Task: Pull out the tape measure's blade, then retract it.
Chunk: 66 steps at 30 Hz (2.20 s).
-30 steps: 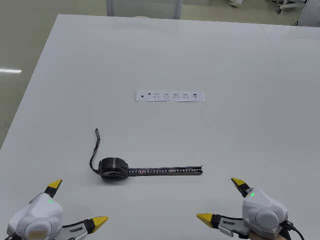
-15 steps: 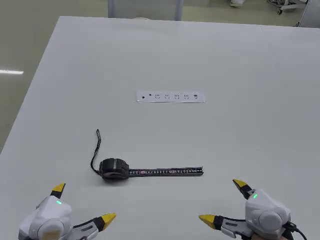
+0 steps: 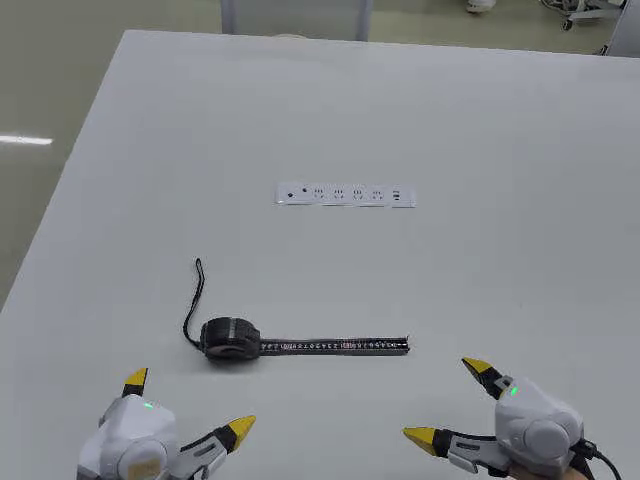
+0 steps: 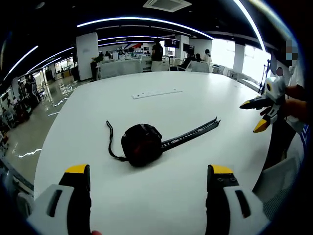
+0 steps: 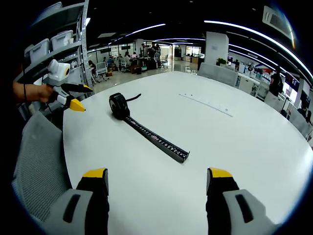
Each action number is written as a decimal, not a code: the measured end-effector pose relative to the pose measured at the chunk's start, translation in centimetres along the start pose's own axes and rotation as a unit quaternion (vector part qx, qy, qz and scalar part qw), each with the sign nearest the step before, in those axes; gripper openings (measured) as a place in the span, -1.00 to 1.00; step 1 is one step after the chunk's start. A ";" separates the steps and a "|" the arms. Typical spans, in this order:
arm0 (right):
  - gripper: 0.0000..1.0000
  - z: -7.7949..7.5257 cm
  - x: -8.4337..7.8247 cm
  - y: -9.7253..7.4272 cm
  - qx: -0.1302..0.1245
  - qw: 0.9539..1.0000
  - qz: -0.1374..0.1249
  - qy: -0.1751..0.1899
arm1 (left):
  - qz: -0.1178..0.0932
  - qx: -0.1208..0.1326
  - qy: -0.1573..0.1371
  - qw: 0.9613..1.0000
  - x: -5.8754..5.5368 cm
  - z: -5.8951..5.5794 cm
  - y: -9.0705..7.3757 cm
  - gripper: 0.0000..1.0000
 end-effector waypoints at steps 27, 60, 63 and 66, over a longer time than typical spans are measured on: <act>0.27 -4.7 0.0 3.1 0.116 0.988 0.005 -0.101 | -0.026 0.083 -0.058 0.995 -0.6 -1.7 4.7 0.90; -0.39 -9.0 -1.5 8.8 0.216 0.965 0.026 -0.145 | -0.048 0.155 -0.102 0.982 -0.5 -0.6 10.4 0.46; -0.42 -9.2 -1.7 9.2 0.220 0.964 0.026 -0.147 | -0.048 0.165 -0.112 0.979 -0.6 -0.5 10.7 0.42; -0.49 -9.4 -1.9 9.7 0.225 0.962 0.028 -0.153 | -0.049 0.170 -0.114 0.978 -0.6 -0.4 10.9 0.40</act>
Point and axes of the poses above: the centre of the closed fingertips' face, and the gripper's own axes: y roughly forward along the fingers, z roughly to its left, x roughly out of its top, the point moved 8 cm from there along -y, roughly backward along the fingers, and after that the axes turned 6 degrees about -z, right-handed, at the moved point
